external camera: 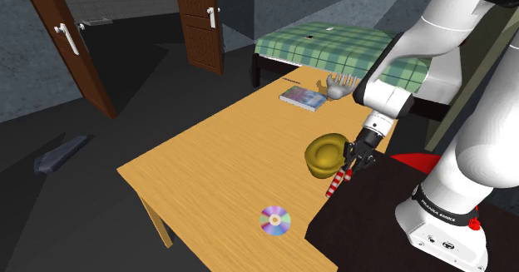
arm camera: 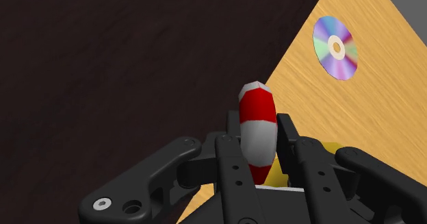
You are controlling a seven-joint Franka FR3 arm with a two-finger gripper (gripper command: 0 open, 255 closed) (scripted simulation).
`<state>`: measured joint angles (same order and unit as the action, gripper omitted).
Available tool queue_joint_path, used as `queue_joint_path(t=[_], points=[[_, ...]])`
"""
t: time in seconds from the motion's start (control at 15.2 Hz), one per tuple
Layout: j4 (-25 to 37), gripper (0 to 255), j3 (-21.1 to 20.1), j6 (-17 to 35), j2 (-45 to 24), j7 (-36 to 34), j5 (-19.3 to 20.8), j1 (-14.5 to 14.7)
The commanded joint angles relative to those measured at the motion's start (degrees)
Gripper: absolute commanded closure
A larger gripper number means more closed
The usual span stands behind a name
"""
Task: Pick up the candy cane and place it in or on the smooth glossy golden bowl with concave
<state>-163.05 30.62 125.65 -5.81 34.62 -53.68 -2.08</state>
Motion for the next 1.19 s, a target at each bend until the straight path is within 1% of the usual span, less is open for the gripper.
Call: queue_joint_path(t=[0.0,0.33,0.66,1.12], points=[[-0.74,255,0.65,-0.05,2.56,-2.22,2.37,-0.07],[-2.58,255,1.73,-0.72,10.26,-9.27,9.49,-1.04],[-3.84,255,1.56,-2.56,17.62,-16.16,16.07,-3.14],[-4.44,255,-0.08,-7.00,26.67,-24.39,22.92,-6.72]])
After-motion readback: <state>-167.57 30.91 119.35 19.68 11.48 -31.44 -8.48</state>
